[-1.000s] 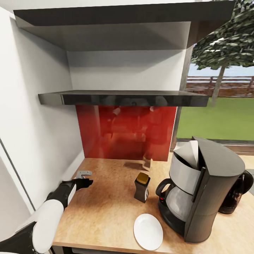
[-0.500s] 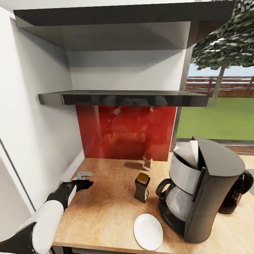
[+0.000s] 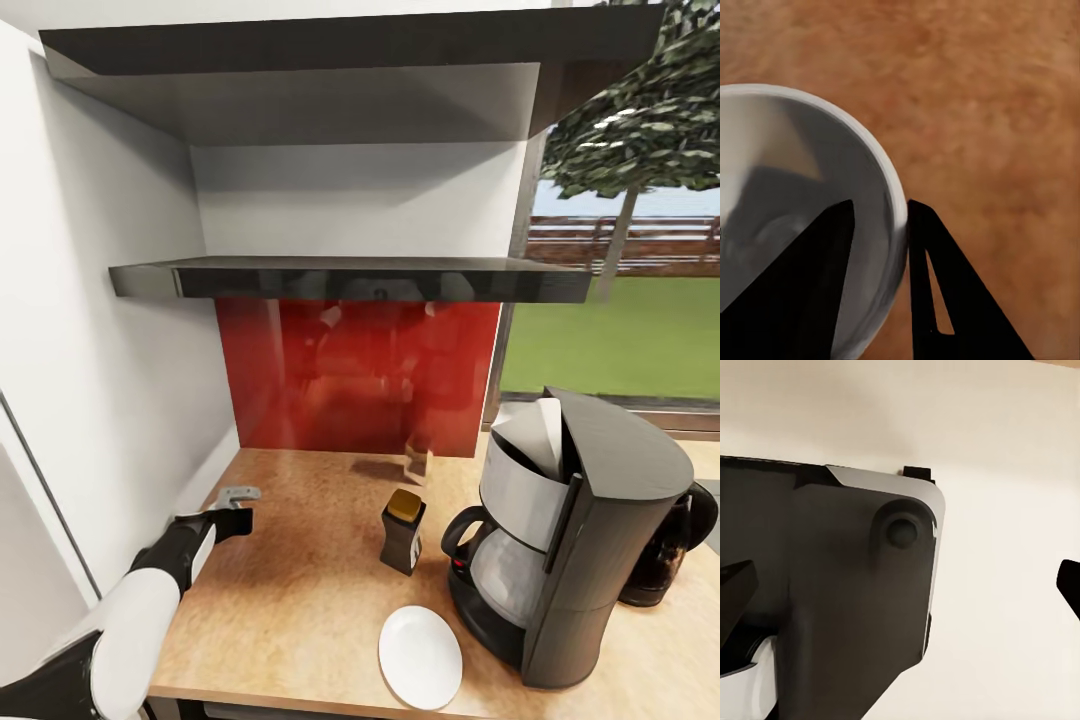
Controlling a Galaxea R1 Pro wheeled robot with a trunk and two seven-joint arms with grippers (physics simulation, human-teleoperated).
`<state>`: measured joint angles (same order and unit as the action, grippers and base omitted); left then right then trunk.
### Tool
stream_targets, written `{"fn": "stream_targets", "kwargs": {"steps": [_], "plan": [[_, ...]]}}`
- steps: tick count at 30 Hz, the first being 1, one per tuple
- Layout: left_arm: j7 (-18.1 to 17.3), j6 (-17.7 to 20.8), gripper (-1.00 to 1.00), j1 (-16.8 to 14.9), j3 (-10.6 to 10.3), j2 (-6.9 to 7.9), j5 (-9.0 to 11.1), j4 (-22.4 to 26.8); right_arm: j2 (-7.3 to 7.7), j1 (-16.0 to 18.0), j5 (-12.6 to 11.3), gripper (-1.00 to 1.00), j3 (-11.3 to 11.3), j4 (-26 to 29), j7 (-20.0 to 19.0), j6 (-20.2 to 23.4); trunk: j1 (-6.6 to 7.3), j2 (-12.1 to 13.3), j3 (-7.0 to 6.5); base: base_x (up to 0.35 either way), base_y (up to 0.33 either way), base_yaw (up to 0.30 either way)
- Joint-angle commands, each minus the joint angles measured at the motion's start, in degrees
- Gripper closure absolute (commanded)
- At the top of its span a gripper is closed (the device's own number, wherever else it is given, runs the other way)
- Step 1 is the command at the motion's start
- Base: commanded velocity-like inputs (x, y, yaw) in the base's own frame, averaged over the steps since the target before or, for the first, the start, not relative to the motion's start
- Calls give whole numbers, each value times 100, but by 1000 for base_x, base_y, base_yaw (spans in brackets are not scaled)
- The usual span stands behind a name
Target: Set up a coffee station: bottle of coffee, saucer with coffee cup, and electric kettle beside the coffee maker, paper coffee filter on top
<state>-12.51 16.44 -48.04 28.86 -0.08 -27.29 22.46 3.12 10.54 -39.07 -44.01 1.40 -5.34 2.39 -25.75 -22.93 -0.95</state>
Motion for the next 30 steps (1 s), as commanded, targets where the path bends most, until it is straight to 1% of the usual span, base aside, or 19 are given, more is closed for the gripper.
{"fn": "stream_targets", "kwargs": {"steps": [1,26,30], "plan": [[-28,17,100,24,56,-1,-178,10,4,0,-57,-100,-46,9,-11,25,-3,1,5,0,0,0],[-34,17,100,50,84,1,-141,55,4,0,-57,-100,-46,9,-11,25,-3,1,5,0,0,0],[-86,24,100,46,64,-5,-131,71,4,0,-60,-100,-46,9,-8,28,-3,1,5,0,0,0]]}}
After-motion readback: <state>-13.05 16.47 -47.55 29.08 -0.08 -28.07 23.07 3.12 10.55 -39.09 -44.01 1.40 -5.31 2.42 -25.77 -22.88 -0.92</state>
